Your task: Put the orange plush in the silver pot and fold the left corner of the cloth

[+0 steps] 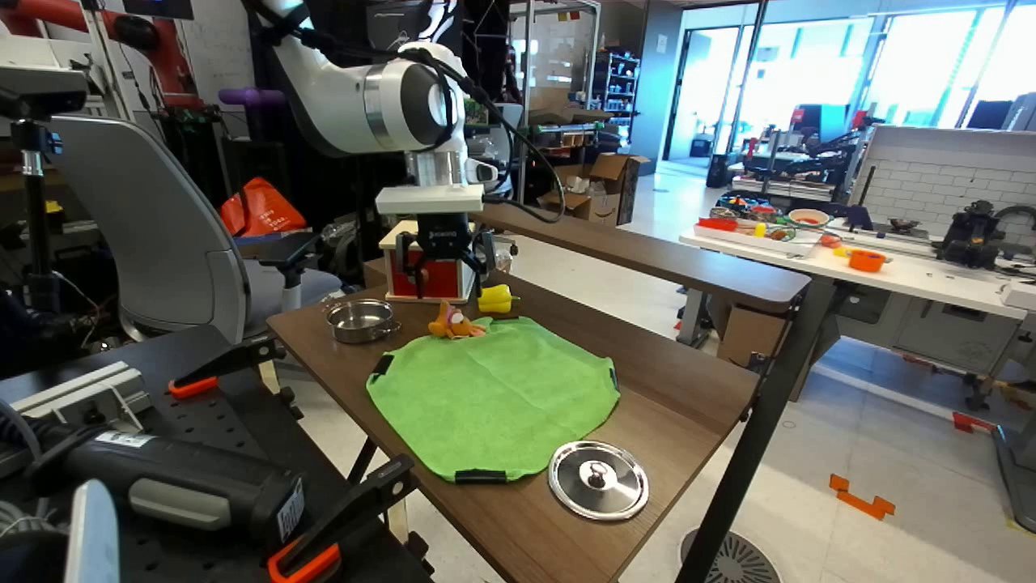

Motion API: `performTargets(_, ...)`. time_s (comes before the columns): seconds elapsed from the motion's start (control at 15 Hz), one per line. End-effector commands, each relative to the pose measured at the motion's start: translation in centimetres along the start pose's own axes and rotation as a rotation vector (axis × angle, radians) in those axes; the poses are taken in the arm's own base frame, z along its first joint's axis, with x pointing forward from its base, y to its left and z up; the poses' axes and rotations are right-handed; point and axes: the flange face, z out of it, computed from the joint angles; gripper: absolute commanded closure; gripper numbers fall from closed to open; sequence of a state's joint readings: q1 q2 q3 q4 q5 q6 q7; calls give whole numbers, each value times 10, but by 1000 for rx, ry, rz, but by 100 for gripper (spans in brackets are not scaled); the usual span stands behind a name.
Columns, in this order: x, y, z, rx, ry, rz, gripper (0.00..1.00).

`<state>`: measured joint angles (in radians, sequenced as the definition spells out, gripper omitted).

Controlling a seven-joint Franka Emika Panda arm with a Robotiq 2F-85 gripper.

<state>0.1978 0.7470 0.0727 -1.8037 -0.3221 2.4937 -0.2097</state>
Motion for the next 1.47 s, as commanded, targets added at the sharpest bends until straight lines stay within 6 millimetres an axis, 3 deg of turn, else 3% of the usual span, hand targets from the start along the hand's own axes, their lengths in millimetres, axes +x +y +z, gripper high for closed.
performTargets(0.0,5,2,14,16,-4,-18,0)
performTargets(0.13,7,2,22,20,-15,-17,0)
performTargets(0.2,8,2,25,21,-21,-22,25)
performTargets(0.27,9,2,28,24,-24,-25,26)
performTargets(0.6,13,0,30,10,-15,-31,66)
performTargets(0.93,15,-14,9,-39,-4,-42,99)
performTargets(1.27,29,-45,-32,-171,9,-39,100)
performTargets(1.33,31,-49,-37,-199,14,-33,80)
performTargets(1.4,32,-54,-42,-221,13,-24,72)
